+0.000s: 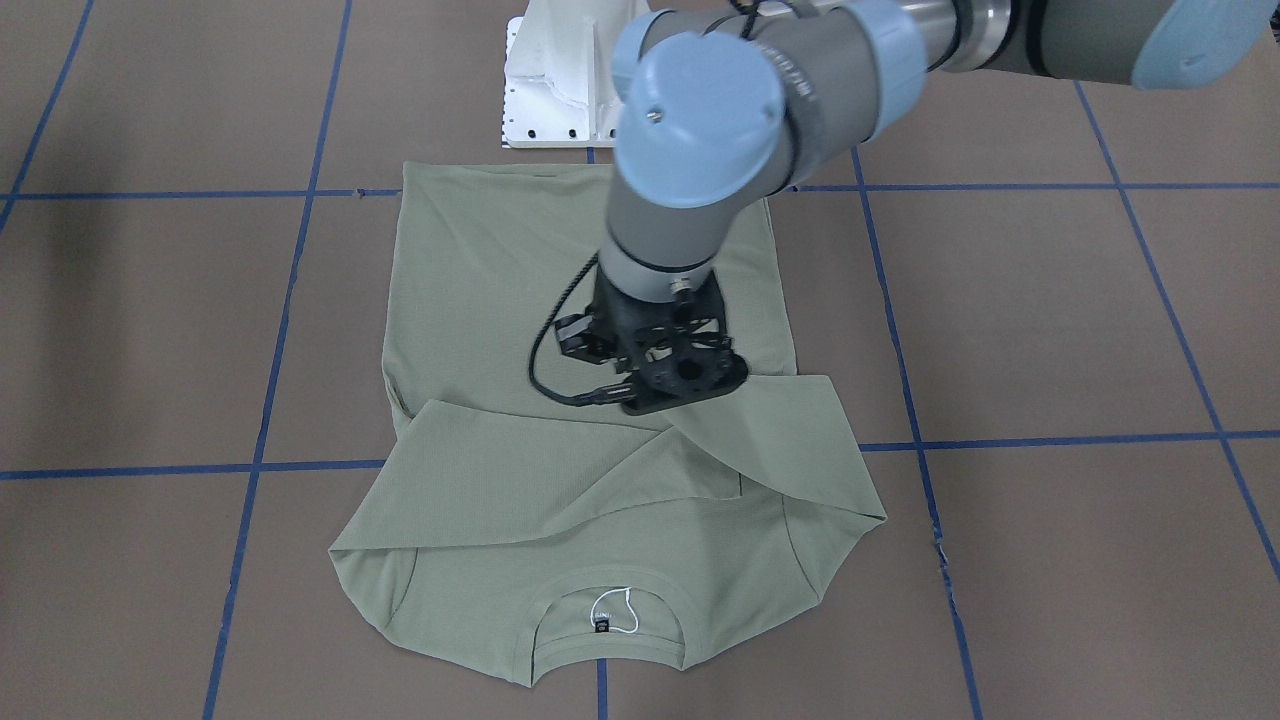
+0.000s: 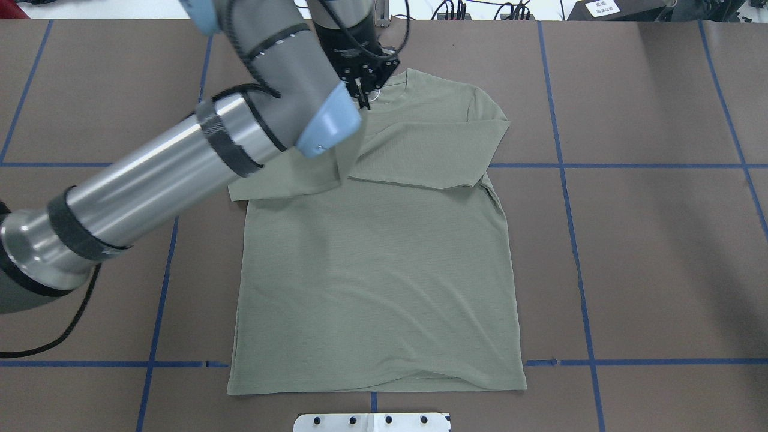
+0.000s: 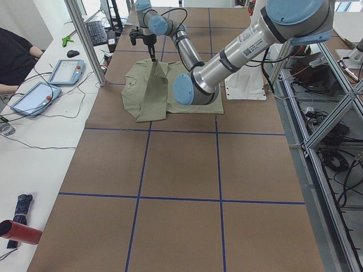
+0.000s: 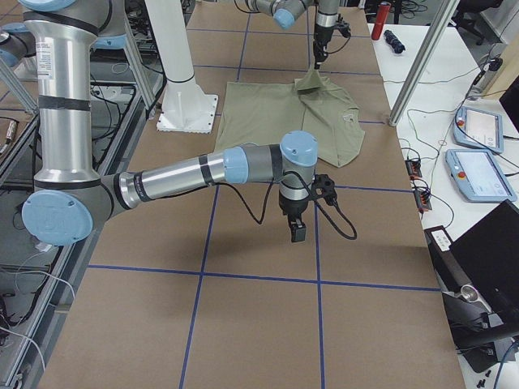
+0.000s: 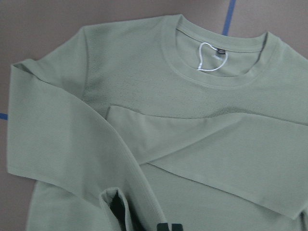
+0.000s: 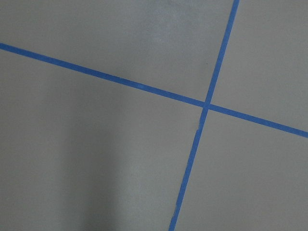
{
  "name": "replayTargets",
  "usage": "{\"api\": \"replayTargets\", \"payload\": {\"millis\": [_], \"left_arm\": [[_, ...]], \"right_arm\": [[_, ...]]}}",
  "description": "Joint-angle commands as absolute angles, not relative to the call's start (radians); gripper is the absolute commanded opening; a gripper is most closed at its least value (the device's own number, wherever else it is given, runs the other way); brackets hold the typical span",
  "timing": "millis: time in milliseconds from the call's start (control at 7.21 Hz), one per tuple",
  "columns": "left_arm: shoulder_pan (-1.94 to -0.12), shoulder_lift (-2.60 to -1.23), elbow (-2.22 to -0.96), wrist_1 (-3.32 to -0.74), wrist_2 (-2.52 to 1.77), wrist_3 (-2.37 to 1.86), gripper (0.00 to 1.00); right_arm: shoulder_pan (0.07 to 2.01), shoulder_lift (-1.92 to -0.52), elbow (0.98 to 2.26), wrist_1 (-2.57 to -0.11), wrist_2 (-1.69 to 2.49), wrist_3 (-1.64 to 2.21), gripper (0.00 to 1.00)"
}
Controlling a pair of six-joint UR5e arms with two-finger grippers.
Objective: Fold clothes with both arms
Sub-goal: 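Carry the sleeve with the left gripper across the shirt toward the collar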
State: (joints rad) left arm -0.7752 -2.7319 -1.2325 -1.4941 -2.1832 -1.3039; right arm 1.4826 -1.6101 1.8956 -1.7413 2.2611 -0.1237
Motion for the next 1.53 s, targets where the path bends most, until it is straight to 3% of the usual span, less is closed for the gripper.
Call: {"api": "replayTargets", "payload": {"millis": [0,832,971,1110,1387], "left_arm": [[-0.672,-2.842,-0.95,-1.794,-2.096,-1.468,0.0],[-0.577,-2.87,-0.816,-2.019,-1.902,-1.802,0.0],[-0.577,-2.869,-0.813,-2.038,-1.898,-1.821,0.28],[-0.577,-2.869,-0.81,-2.089,-1.896,-1.745,0.98],[-0.575,-2.867,-0.84,-2.086,-1.914,-1.66,1.0]], "right_arm": [[1.483,-1.617,1.894,-1.741,2.261,-0.123,1.0],[1.483,-1.62,1.894,-1.74,2.263,-0.12,1.0],[1.483,-1.62,1.894,-1.74,2.261,-0.12,1.0],[1.483,-1.621,1.893,-1.74,2.261,-0.118,1.0],[1.482,-1.618,1.896,-1.74,2.263,-0.112,1.0]]}}
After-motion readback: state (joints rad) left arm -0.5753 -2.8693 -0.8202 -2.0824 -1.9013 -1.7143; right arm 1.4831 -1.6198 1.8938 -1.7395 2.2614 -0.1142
